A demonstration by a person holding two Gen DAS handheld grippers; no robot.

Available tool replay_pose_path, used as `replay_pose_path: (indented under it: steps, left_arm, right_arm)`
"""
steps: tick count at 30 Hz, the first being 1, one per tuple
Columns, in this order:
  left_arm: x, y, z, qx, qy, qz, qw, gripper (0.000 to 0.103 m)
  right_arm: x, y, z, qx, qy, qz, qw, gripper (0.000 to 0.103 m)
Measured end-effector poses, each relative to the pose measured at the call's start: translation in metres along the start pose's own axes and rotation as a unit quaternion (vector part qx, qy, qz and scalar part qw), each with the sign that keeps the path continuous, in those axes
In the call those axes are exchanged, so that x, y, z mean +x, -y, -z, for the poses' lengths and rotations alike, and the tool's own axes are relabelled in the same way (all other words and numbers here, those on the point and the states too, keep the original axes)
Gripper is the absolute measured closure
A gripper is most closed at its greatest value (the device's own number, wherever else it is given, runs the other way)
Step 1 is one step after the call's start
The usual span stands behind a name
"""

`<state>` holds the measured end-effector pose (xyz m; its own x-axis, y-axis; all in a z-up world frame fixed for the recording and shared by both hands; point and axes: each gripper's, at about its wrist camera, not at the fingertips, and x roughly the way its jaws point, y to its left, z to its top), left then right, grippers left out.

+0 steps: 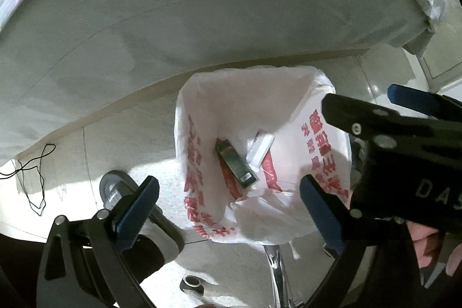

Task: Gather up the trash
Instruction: 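Open both tools to drop the green box and white packet into the bag, then raise both tools back over the bed toward the remaining items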

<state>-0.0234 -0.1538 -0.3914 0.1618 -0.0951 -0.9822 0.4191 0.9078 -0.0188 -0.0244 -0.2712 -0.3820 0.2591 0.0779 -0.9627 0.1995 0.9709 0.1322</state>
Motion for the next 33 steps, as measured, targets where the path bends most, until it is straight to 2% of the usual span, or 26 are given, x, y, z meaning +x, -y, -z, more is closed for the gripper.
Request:
replay_pose_path:
  steps: [11, 24, 33]
  left_arm:
    - [-0.020, -0.012, -0.001, -0.030, 0.016, 0.012, 0.9994, 0.008]
    - [-0.091, -0.039, 0.004, -0.089, 0.107, 0.037, 0.9895, 0.008]
    - [-0.144, -0.061, -0.010, -0.105, 0.162, 0.033, 0.9807, 0.008]
  right_arm:
    - [-0.032, 0.003, 0.005, 0.002, 0.021, -0.015, 1.000, 0.007]
    - [-0.123, 0.010, 0.017, 0.020, 0.088, -0.032, 0.995, 0.007]
    - [-0.170, 0.000, -0.006, 0.003, 0.127, -0.033, 0.991, 0.007]
